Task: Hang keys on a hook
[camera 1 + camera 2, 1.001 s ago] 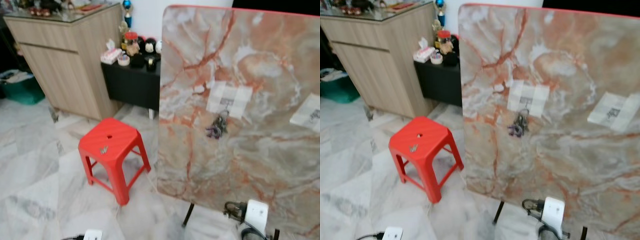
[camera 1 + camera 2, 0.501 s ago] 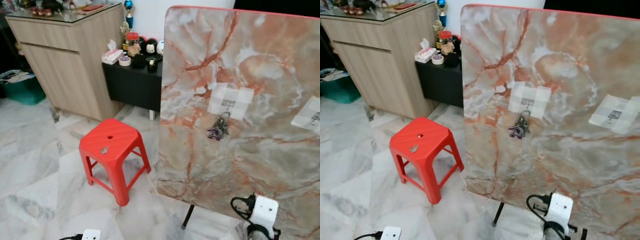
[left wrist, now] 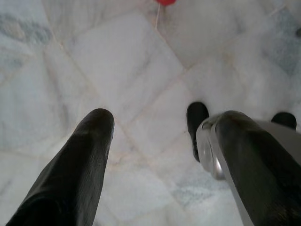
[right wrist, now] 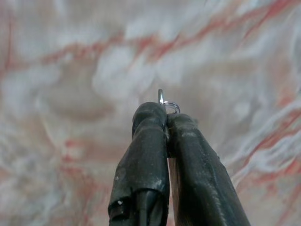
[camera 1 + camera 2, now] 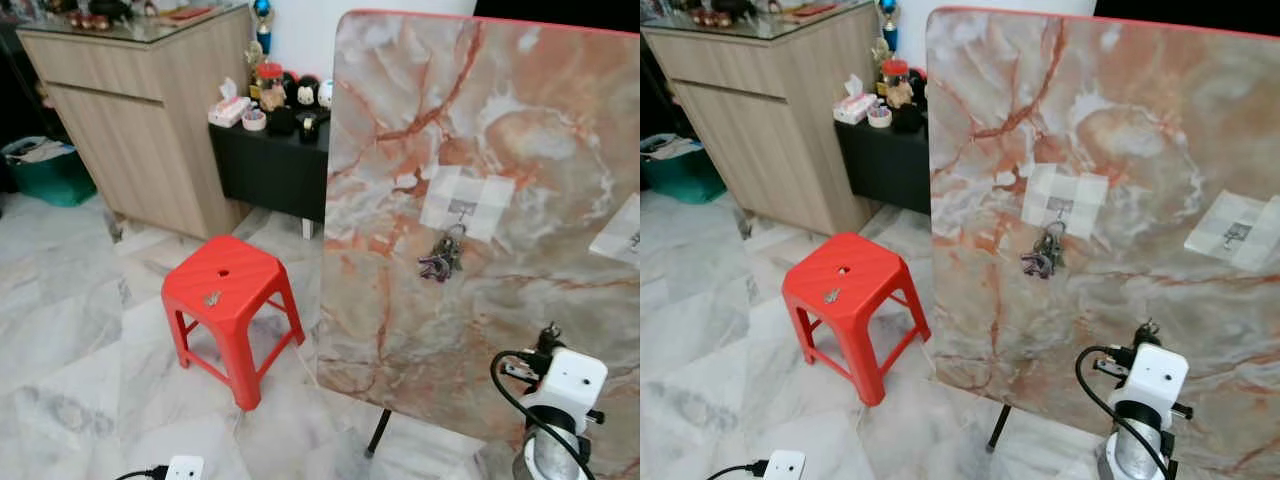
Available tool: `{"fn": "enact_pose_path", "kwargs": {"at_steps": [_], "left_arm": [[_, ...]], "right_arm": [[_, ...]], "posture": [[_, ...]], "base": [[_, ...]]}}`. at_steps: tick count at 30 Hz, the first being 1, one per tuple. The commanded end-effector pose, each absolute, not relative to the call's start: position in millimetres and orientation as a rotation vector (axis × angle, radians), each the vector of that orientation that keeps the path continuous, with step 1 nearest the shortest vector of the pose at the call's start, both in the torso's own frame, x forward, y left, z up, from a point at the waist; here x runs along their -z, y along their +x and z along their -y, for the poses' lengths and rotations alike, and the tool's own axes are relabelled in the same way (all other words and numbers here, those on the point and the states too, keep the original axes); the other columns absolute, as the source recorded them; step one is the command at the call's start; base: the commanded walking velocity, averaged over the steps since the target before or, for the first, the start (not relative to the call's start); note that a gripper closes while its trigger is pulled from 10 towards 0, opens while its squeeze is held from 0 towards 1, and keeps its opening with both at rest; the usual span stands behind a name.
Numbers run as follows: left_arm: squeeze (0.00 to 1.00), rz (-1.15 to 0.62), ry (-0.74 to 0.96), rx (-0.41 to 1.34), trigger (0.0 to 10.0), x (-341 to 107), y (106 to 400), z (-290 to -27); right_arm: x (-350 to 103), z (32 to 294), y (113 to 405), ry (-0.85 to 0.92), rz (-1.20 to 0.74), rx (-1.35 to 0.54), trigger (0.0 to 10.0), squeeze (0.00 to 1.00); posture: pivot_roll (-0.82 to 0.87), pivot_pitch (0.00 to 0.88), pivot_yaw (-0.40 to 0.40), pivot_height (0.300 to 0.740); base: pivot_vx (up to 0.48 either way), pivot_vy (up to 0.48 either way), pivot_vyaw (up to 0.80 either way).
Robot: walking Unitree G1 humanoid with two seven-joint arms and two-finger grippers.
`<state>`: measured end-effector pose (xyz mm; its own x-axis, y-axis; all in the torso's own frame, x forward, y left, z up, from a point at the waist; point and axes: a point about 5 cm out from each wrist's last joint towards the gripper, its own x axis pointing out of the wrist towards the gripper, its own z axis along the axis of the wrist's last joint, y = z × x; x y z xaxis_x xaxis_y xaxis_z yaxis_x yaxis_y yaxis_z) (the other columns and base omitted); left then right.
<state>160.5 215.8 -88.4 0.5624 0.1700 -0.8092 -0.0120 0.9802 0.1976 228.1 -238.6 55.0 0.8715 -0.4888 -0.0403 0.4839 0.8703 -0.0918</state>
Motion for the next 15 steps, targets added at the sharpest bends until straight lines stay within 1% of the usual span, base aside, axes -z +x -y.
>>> {"fn": "enact_pose_path", "kwargs": {"at_steps": [1, 3, 4, 6, 15], "left_arm": [[0.0, -0.991, 0.188, -0.094, 10.0, 89.5, 159.6, -214.7], [0.0, -0.989, 0.187, -0.094, 10.0, 89.1, 160.8, -214.5], [0.0, -0.987, 0.187, -0.094, 10.0, 88.1, 163.7, -214.3], [0.0, -0.984, 0.186, -0.095, 10.0, 87.1, 166.2, -214.3], [0.0, -0.983, 0.187, -0.092, 10.0, 87.1, 166.3, -214.0]], "right_arm": [[-70.3, 233.6, 236.4, -0.117, -0.008, 0.466, 10.0, 0.0], [-75.1, 231.8, 238.6, -0.129, 0.01, 0.456, 10.0, 0.0], [-86.2, 231.0, 242.8, -0.145, 0.047, 0.465, 10.0, 0.0], [-93.7, 234.1, 246.0, -0.124, 0.06, 0.502, 10.0, 0.0], [-108.8, 244.0, 257.4, -0.115, 0.075, 0.548, 10.0, 0.0]], "posture": [[0.0, 0.0, -0.033, 0.74], [0.0, 0.0, -0.033, 0.74], [0.0, 0.0, -0.033, 0.74], [0.0, 0.0, -0.032, 0.74], [-0.01, 0.0, -0.027, 0.74]], "base": [[0.0, 0.0, 0.0], [0.0, 0.0, 0.0], [0.0, 0.0, 0.0], [0.0, 0.0, 0.0], [0.0, 0.0, 0.0]]}}
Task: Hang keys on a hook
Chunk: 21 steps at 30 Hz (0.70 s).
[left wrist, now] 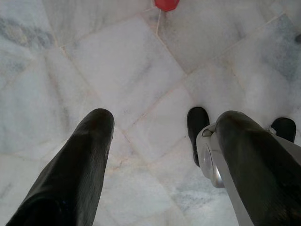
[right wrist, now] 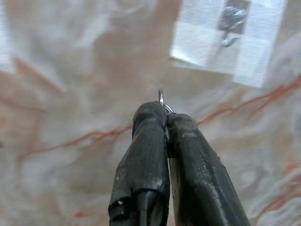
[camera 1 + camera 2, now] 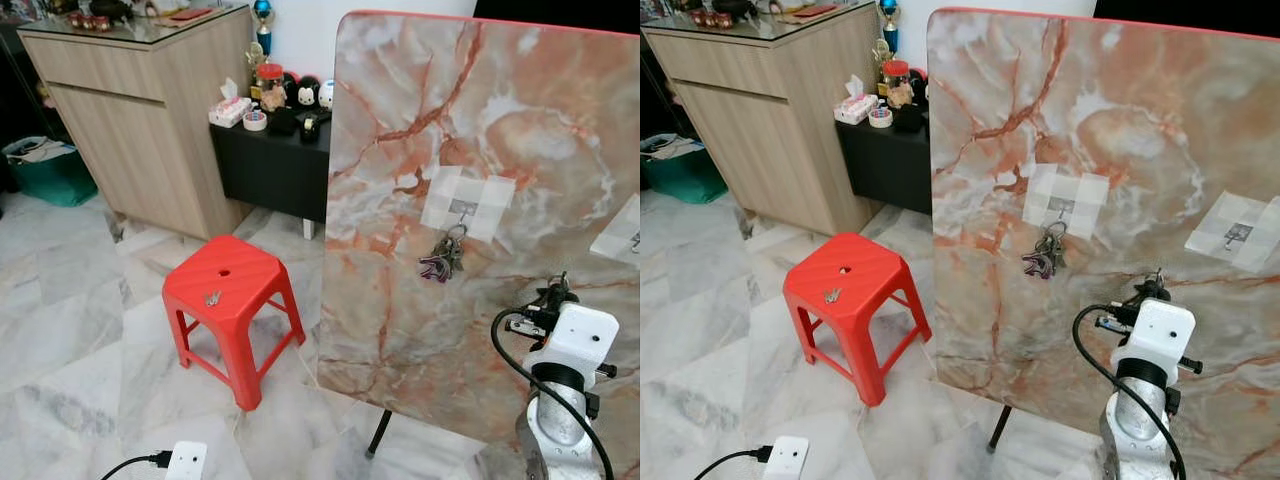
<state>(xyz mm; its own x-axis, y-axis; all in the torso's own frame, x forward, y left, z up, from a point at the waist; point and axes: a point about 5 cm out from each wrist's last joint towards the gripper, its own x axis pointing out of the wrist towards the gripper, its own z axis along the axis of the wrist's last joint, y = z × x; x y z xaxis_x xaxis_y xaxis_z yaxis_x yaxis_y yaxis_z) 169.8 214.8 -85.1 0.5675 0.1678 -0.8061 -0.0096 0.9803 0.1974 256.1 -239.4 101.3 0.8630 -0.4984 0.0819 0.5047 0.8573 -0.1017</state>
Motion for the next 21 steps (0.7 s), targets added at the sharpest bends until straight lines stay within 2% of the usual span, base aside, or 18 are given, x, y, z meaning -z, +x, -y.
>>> {"fn": "enact_pose_path", "kwargs": {"at_steps": [1, 21], "left_arm": [[0.0, -0.984, 0.187, -0.092, 10.0, 87.4, 165.6, -214.0], [0.0, -0.986, 0.192, -0.09, 10.0, 87.7, 164.7, -214.4]], "right_arm": [[-112.5, 247.4, 258.5, -0.11, 0.083, 0.574, 10.0, 0.0], [-141.2, 252.8, 255.4, -0.1, 0.173, 0.655, 10.0, 0.0]], "posture": [[-0.01, 0.0, -0.027, 0.74], [-0.01, 0.0, -0.026, 0.74]], "base": [[0.0, 0.0, 0.0], [0.0, 0.0, 0.0]]}}
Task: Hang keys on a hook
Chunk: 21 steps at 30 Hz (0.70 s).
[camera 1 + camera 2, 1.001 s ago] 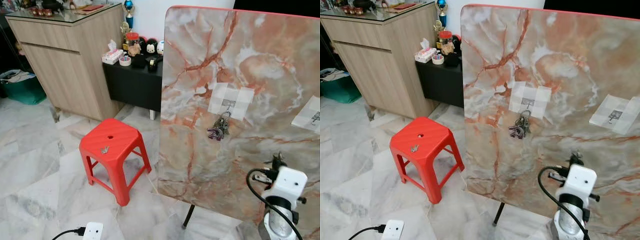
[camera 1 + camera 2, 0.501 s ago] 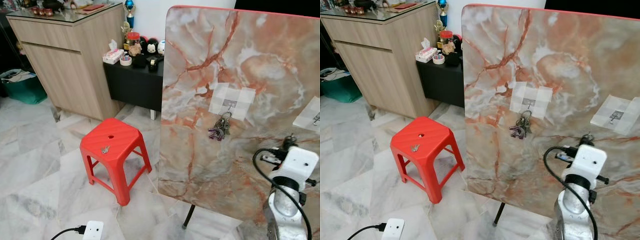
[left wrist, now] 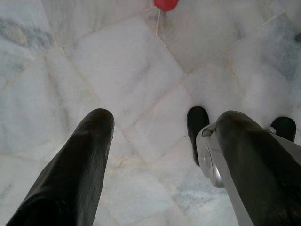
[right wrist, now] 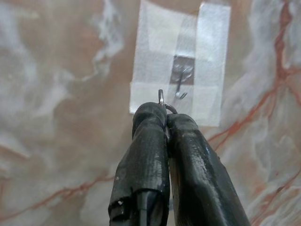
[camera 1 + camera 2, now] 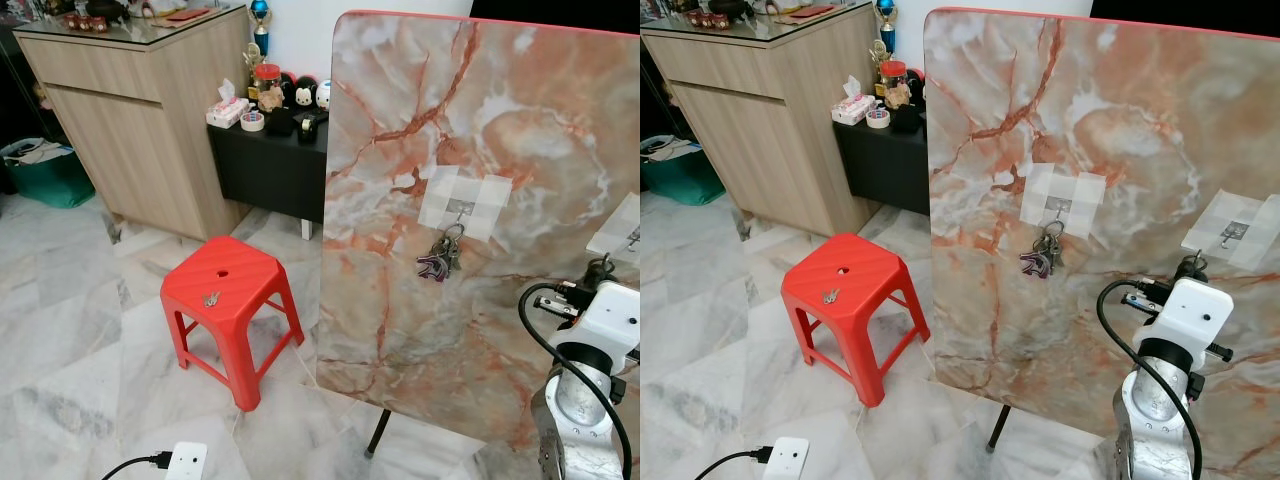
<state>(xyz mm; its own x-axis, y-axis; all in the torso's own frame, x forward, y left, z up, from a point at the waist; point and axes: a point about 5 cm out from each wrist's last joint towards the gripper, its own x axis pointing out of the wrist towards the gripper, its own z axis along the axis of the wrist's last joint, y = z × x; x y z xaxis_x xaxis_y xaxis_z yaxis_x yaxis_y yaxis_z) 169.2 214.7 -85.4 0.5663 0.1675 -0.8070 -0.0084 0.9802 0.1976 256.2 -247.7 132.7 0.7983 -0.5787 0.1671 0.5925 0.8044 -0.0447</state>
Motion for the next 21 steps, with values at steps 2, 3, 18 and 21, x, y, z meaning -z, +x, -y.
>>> {"fn": "enact_pose_path", "kwargs": {"at_steps": [2, 3, 18, 21], "left_arm": [[0.0, -0.986, 0.191, -0.09, 10.0, 87.7, 164.9, -214.2], [0.0, -0.985, 0.189, -0.091, 10.0, 87.6, 165.0, -214.1], [0.0, -0.982, 0.185, -0.096, 10.0, 87.0, 166.1, -214.8], [0.0, -0.983, 0.186, -0.095, 10.0, 87.1, 166.1, -214.6]], "right_arm": [[-142.7, 254.2, 255.7, -0.103, 0.176, 0.66, 10.0, 0.0], [-143.8, 255.1, 256.0, -0.103, 0.178, 0.663, 10.0, 0.0], [-148.2, 258.4, 267.3, -0.097, 0.172, 0.667, 10.0, 0.0], [-148.4, 258.7, 269.6, -0.094, 0.171, 0.664, 10.0, 0.0]], "posture": [[-0.01, 0.0, -0.028, 0.74], [-0.01, 0.0, -0.028, 0.74], [0.0, 0.0, -0.026, 0.74], [0.0, 0.0, -0.026, 0.74]], "base": [[0.0, 0.0, 0.0], [0.0, 0.0, 0.0], [0.0, 0.0, 0.0], [0.0, 0.0, 0.0]]}}
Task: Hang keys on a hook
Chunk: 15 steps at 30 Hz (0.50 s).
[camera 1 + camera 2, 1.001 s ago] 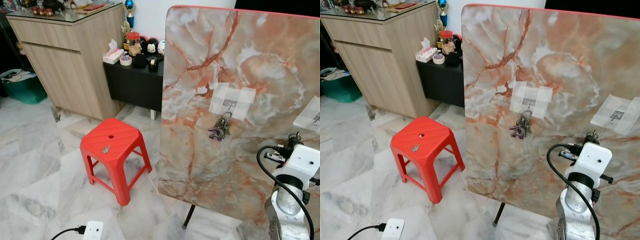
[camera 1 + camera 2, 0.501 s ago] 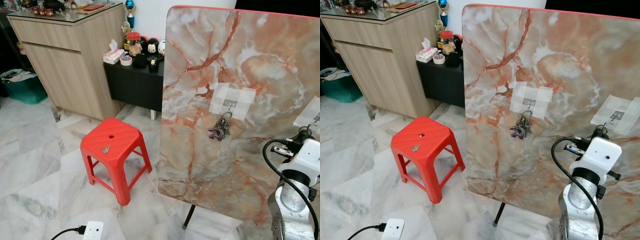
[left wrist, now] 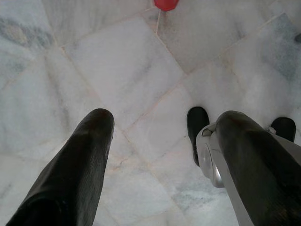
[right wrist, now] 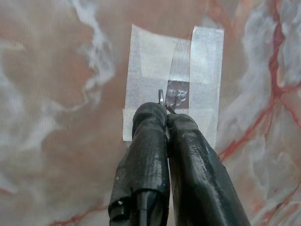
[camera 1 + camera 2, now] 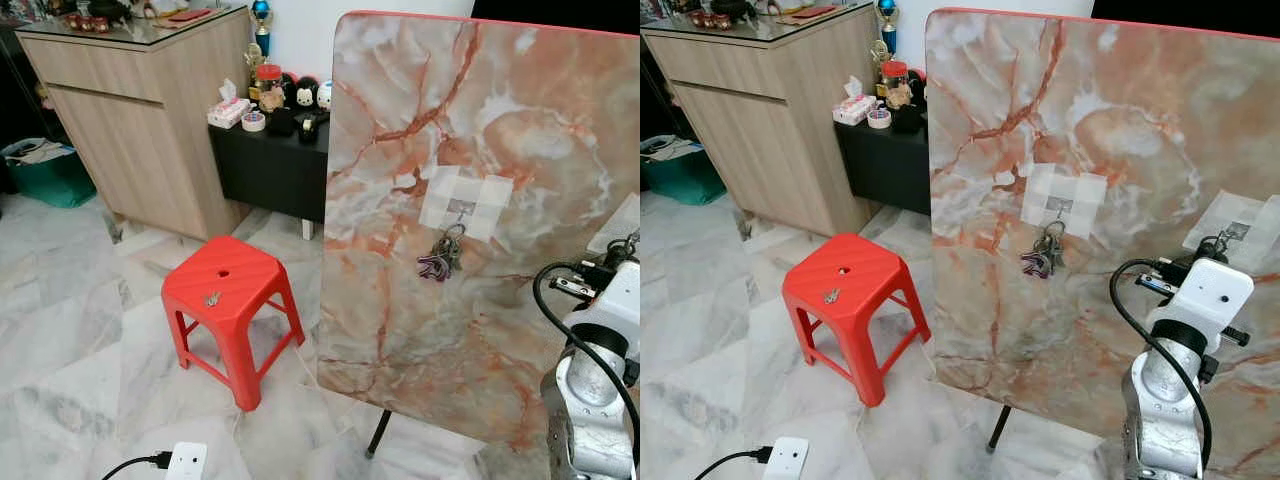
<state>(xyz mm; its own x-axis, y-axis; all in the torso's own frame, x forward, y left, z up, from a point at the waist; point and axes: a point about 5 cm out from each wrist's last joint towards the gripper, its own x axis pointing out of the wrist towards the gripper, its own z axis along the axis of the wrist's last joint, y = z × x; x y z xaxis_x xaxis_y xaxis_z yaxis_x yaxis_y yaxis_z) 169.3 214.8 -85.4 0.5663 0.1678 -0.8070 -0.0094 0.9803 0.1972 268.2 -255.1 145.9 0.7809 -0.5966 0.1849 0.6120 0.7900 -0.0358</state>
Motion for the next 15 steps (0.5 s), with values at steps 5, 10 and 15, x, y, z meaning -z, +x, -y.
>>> {"fn": "enact_pose_path", "kwargs": {"at_steps": [5, 10, 15], "left_arm": [[0.0, -0.983, 0.185, -0.095, 10.0, 87.0, 166.2, -214.6], [0.0, -0.983, 0.184, -0.095, 10.0, 87.0, 166.2, -214.6], [0.0, -0.982, 0.184, -0.095, 10.0, 87.0, 166.3, -214.5]], "right_arm": [[-148.5, 259.5, 273.6, -0.09, 0.161, 0.659, 10.0, 0.0], [-149.6, 260.8, 275.0, -0.091, 0.162, 0.66, 10.0, 0.0], [-148.4, 261.2, 276.0, -0.09, 0.153, 0.659, 10.0, 0.0]], "posture": [[0.0, 0.0, -0.024, 0.74], [0.0, 0.0, -0.024, 0.74], [0.0, 0.0, -0.024, 0.74]], "base": [[0.0, 0.0, 0.0], [0.0, 0.0, 0.0], [0.0, 0.0, 0.0]]}}
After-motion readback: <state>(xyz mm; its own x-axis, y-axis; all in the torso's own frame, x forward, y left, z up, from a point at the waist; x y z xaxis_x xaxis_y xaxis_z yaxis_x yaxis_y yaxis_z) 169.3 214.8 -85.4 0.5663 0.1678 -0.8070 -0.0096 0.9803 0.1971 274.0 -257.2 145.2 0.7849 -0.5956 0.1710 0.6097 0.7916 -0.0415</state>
